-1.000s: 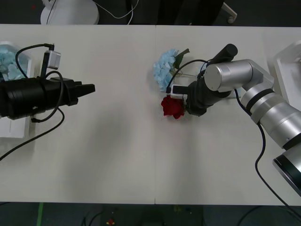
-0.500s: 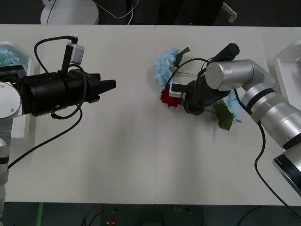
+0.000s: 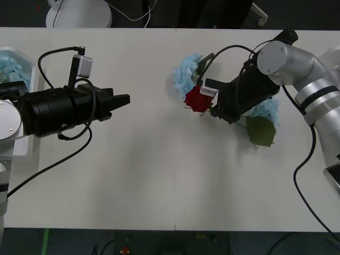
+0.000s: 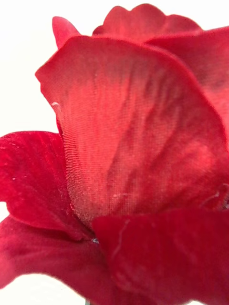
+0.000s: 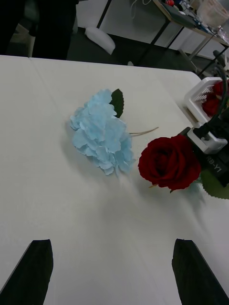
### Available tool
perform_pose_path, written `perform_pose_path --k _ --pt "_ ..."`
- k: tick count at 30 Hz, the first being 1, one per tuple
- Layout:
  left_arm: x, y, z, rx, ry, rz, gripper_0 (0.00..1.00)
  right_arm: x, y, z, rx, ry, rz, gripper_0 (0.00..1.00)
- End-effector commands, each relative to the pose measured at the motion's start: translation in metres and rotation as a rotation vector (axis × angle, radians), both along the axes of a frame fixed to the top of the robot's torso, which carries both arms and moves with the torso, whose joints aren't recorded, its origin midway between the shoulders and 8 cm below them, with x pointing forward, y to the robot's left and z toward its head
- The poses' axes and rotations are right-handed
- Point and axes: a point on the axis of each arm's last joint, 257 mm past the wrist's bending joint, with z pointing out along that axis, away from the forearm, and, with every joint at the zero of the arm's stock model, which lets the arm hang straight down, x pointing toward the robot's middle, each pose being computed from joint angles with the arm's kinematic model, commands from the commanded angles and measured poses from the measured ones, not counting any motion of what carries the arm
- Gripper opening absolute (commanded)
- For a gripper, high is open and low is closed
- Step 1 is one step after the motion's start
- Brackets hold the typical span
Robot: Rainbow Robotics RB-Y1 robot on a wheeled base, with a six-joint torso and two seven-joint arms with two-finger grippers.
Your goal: Put the red flowers into the right box and the blue flowers into the left box
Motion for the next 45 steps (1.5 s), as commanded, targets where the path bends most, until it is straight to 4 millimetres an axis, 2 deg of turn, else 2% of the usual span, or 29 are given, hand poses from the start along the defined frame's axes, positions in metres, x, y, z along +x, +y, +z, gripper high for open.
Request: perform_pose_path --k 1,2,6,7,9,11,13,15,17,19,22,25,27,33,37,40,42,45 --pt "-0.002 0.004 0.015 -0.067 0.005 0.032 0.72 0.018 -0.051 0.043 -0.081 -0.059 -0.025 0.00" --pt "-0.002 0.004 0.015 -0.067 0.005 0.032 0.72 0.019 -0.073 0.042 -0.133 -0.058 -0.043 0.00" --pt "-0.002 0.004 0.015 -0.067 0.005 0.032 0.72 0.022 -0.114 0.030 -0.239 -0.067 -0.084 0.00" --pt "-0.003 0.004 0.005 -0.085 0.034 0.040 0.72 0.023 -0.125 0.026 -0.269 -0.073 -0.094 0.00" --pt "-0.003 0.005 0.003 -0.089 0.039 0.041 0.71 0.025 -0.138 0.019 -0.313 -0.086 -0.102 0.00" --pt "-0.003 0.004 0.006 -0.100 0.038 0.035 0.72 0.025 -0.141 0.015 -0.322 -0.090 -0.101 0.00" --pt "-0.004 0.007 0.009 -0.115 0.039 0.028 0.72 0.026 -0.141 0.003 -0.318 -0.109 -0.101 0.45" --pt "-0.005 0.007 0.011 -0.122 0.039 0.021 0.71 0.027 -0.135 0.000 -0.292 -0.115 -0.103 0.59" --pt "-0.007 0.006 0.013 -0.117 0.034 0.014 0.71 0.027 -0.132 -0.002 -0.275 -0.119 -0.105 0.69" --pt "-0.009 0.004 0.014 -0.101 0.027 0.001 0.72 0.025 -0.125 -0.006 -0.253 -0.116 -0.100 0.75" --pt "-0.010 0.004 0.014 -0.039 -0.013 -0.022 0.72 0.021 -0.121 -0.009 -0.235 -0.103 -0.092 0.79" --pt "-0.013 -0.002 0.009 0.015 -0.048 -0.057 0.72 0.020 -0.122 0.001 -0.208 -0.100 -0.096 0.80" --pt "-0.015 -0.003 0.006 0.016 -0.047 -0.063 0.72 0.022 -0.126 0.014 -0.202 -0.119 -0.094 0.80" --pt "-0.020 -0.011 0.012 -0.042 -0.034 -0.086 0.71 0.015 -0.128 0.052 -0.096 -0.088 -0.118 0.80" --pt "-0.024 -0.013 0.016 -0.084 -0.027 -0.096 0.72 0.006 -0.117 0.073 -0.045 -0.083 -0.082 0.80" --pt "-0.024 -0.011 0.016 -0.098 -0.023 -0.088 0.71 0.007 -0.105 0.095 0.033 -0.018 -0.275 0.80" --pt "-0.023 -0.008 0.010 -0.082 -0.019 -0.079 0.72 0.010 -0.098 0.113 0.121 0.054 -0.496 0.80" --pt "-0.024 -0.007 0.006 -0.077 -0.012 -0.075 0.72 0.014 -0.099 0.127 0.297 0.238 -0.880 0.80"
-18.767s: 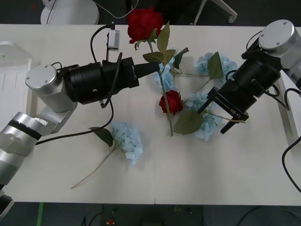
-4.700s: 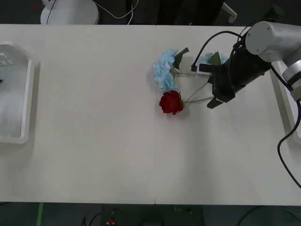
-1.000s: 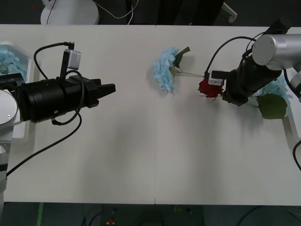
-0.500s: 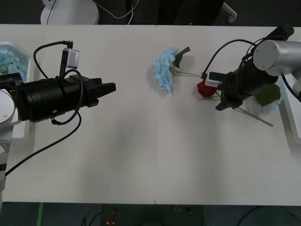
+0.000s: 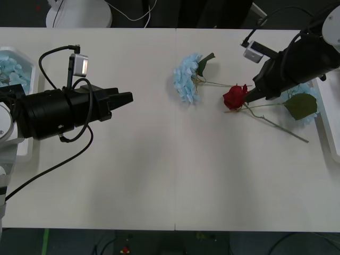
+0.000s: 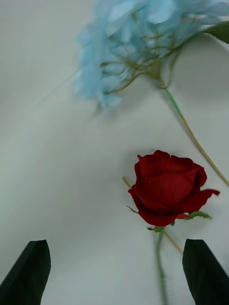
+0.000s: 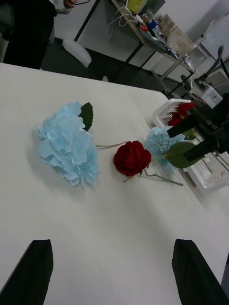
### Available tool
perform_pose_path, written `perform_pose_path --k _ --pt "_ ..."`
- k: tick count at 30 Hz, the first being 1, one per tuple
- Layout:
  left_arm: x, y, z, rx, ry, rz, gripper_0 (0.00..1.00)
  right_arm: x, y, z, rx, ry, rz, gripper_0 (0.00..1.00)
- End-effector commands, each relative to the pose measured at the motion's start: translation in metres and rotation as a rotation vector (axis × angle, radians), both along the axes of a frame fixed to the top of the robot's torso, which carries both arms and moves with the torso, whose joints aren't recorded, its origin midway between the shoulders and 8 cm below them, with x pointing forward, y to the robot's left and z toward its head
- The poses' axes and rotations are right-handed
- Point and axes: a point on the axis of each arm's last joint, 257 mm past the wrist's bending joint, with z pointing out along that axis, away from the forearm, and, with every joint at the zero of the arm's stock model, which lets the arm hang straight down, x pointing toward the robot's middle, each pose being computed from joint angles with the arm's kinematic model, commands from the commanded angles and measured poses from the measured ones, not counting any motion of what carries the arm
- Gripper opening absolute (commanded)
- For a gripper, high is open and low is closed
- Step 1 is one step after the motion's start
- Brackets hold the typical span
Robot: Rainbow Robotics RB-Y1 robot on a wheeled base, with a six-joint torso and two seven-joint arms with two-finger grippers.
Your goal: Put the red flowers into the right box and the blue flowers into the left box
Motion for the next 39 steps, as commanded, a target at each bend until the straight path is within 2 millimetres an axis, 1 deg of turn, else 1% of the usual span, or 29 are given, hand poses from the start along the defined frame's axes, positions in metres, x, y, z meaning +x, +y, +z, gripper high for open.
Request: perform_pose_path --k 1,3,5,7,8,11,12,14,15,17,23,24,26,27,28,31,34,39 --pt "-0.007 0.006 -0.012 0.067 -0.038 -0.007 0.72 0.008 -0.021 0.034 0.258 0.202 -0.574 0.80" --pt "-0.004 0.006 -0.011 0.058 -0.044 0.009 0.72 0.011 -0.035 0.030 0.330 0.286 -0.777 0.80" --pt "0.001 0.008 -0.009 0.039 -0.058 0.041 0.71 0.016 -0.058 0.023 0.405 0.367 -1.010 0.80" --pt "0.003 0.007 -0.009 0.030 -0.061 0.051 0.71 0.018 -0.074 0.016 0.461 0.429 -1.159 0.80" --pt "0.003 0.006 -0.010 0.030 -0.062 0.052 0.72 0.018 -0.078 0.013 0.479 0.451 -1.206 0.80" --pt "0.005 0.008 -0.016 0.058 -0.060 0.061 0.72 0.017 -0.108 -0.003 0.560 0.544 -1.475 0.80" --pt "0.005 0.008 -0.019 0.065 -0.059 0.063 0.72 0.016 -0.111 -0.005 0.575 0.560 -1.519 0.80" --pt "0.006 0.009 -0.021 0.075 -0.057 0.066 0.71 0.018 -0.130 -0.010 0.632 0.586 -1.680 0.80" --pt "0.006 0.008 -0.021 0.076 -0.058 0.064 0.72 0.019 -0.136 -0.011 0.643 0.585 -1.709 0.80" --pt "0.006 0.010 -0.024 0.073 -0.047 0.069 0.72 0.020 -0.157 -0.020 0.669 0.582 -1.806 0.80" --pt "0.009 0.013 -0.032 0.066 -0.024 0.078 0.72 0.022 -0.194 -0.034 0.716 0.568 -1.914 0.80" --pt "0.009 0.011 -0.032 0.063 -0.025 0.076 0.71 0.023 -0.197 -0.034 0.725 0.563 -1.922 0.80" --pt "0.011 0.006 -0.031 0.053 -0.033 0.083 0.71 0.023 -0.209 -0.040 0.724 0.541 -1.954 0.80" --pt "0.011 0.005 -0.031 0.051 -0.035 0.083 0.72 0.023 -0.211 -0.043 0.722 0.539 -1.961 0.80" --pt "0.013 0.002 -0.031 0.046 -0.039 0.088 0.72 0.022 -0.218 -0.045 0.720 0.526 -1.978 0.81" --pt "0.016 0.000 -0.030 0.036 -0.046 0.100 0.71 0.021 -0.225 -0.053 0.714 0.514 -1.999 0.80" --pt "0.016 0.000 -0.032 0.037 -0.045 0.100 0.72 0.021 -0.223 -0.059 0.708 0.519 -2.004 0.80" --pt "0.016 0.003 -0.032 0.049 -0.051 0.102 0.71 0.024 -0.210 -0.068 0.698 0.527 -1.994 0.81"
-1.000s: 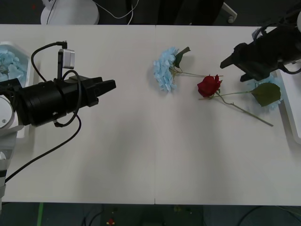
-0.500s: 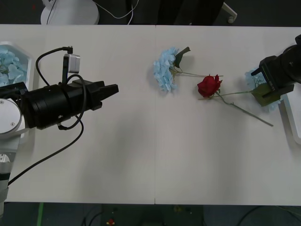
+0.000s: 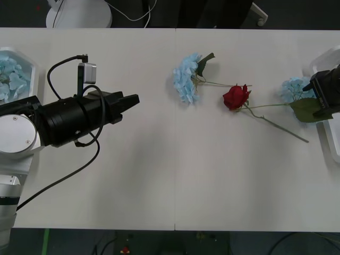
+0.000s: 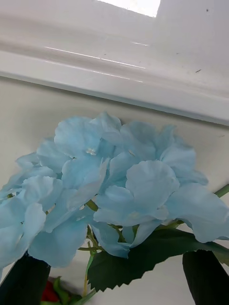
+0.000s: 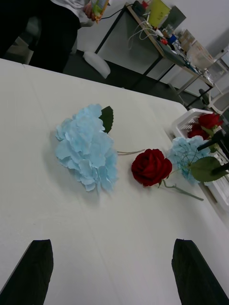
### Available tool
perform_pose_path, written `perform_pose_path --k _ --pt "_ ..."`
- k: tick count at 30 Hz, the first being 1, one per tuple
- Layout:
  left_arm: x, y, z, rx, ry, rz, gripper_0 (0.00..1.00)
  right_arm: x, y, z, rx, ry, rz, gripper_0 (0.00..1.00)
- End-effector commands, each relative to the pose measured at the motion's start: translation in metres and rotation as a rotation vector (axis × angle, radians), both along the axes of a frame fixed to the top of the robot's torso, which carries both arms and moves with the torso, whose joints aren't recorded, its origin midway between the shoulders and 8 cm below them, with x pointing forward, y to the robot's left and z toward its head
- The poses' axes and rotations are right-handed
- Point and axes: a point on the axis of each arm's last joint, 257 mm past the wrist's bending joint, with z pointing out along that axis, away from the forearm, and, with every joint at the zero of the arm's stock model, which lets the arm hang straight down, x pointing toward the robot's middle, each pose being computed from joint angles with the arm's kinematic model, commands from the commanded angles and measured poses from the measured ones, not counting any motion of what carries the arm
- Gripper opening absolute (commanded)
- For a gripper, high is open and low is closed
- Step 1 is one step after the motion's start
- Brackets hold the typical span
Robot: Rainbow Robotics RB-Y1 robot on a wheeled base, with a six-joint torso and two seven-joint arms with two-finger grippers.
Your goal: Put the red flowers into the right box and the blue flowers into the left box
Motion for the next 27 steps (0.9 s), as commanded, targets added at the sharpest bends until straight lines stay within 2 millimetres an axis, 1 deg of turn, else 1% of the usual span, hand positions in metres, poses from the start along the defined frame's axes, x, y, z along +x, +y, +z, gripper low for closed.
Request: perform_pose_path --k 1,3,4,6,7,12,14,19,22,27 --pt "-0.003 0.010 -0.009 0.077 -0.038 -0.002 0.71 0.007 0.007 -0.002 -0.005 -0.021 0.013 0.83" --pt "-0.003 0.010 -0.010 0.080 -0.039 -0.001 0.72 0.008 0.016 -0.006 0.001 -0.017 0.021 0.90" --pt "-0.003 0.010 -0.010 0.082 -0.039 0.000 0.71 0.008 0.017 -0.007 0.001 -0.016 0.022 0.92" --pt "-0.002 0.011 -0.012 0.093 -0.039 0.002 0.72 0.010 0.027 -0.009 0.010 -0.014 0.035 0.94" --pt "-0.002 0.011 -0.012 0.093 -0.039 0.002 0.72 0.010 0.029 -0.008 0.012 -0.015 0.039 0.95" --pt "-0.003 0.011 -0.014 0.091 -0.035 0.001 0.72 0.014 0.055 -0.011 0.033 -0.018 0.070 0.96" --pt "-0.003 0.011 -0.014 0.093 -0.037 0.001 0.71 0.015 0.061 -0.013 0.039 -0.017 0.072 0.96" --pt "-0.004 0.012 -0.016 0.096 -0.034 0.004 0.71 0.023 0.068 -0.017 0.014 -0.037 0.065 0.96" --pt "-0.004 0.015 -0.020 0.114 -0.034 0.009 0.71 0.028 0.068 -0.017 0.000 -0.051 0.057 0.96" --pt "-0.004 0.015 -0.022 0.117 -0.033 0.010 0.71 0.032 0.070 -0.014 0.018 -0.068 0.043 0.96"
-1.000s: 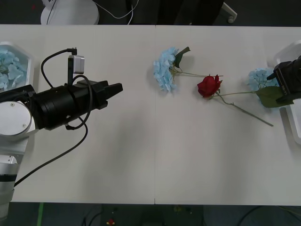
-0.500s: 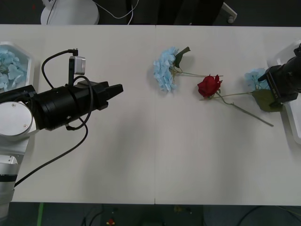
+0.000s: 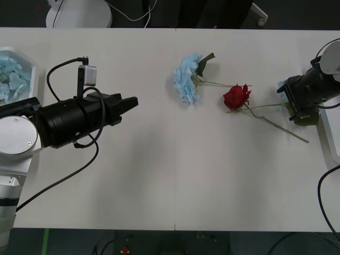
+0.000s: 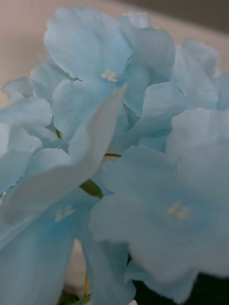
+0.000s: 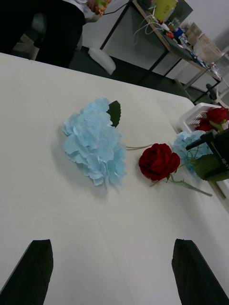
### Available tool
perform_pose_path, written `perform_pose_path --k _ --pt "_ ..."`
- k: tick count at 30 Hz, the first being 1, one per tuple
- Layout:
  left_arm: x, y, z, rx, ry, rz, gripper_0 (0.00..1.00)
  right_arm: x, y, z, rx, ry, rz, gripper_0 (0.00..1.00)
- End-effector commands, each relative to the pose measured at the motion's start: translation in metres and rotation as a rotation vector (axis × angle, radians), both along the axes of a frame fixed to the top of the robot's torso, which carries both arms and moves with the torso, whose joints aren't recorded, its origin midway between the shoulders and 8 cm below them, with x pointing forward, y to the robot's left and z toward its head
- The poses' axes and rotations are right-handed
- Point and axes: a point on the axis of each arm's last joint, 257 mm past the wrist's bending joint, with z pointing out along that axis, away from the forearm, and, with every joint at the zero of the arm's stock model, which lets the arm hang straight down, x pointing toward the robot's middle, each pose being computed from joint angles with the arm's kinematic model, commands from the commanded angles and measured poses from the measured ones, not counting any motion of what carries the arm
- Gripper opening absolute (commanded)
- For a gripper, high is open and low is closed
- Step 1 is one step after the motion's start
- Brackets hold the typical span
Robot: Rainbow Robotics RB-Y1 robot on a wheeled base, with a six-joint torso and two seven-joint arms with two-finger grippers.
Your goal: Put the red flowers into the right box and the blue flowers into the left box
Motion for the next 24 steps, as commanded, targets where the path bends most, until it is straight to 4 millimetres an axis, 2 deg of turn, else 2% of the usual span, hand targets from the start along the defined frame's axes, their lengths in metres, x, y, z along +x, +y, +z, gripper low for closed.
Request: perform_pose_path --k 1,14,19,22,24 --pt "-0.005 0.010 -0.013 0.083 -0.035 -0.005 0.71 0.016 0.012 0.016 0.031 -0.060 -0.019 0.96" --pt "-0.004 0.013 -0.011 0.079 -0.036 -0.001 0.72 0.019 0.015 -0.009 0.032 -0.061 -0.045 0.95" --pt "-0.004 0.023 -0.006 0.132 -0.040 -0.029 0.72 0.017 0.013 -0.014 0.029 -0.053 -0.051 0.78" --pt "-0.008 0.034 0.002 0.162 -0.031 -0.064 0.72 0.016 0.012 -0.017 0.028 -0.052 -0.053 0.63" --pt "-0.012 0.043 0.010 0.173 -0.027 -0.090 0.72 0.017 0.012 -0.018 0.031 -0.055 -0.057 0.45"
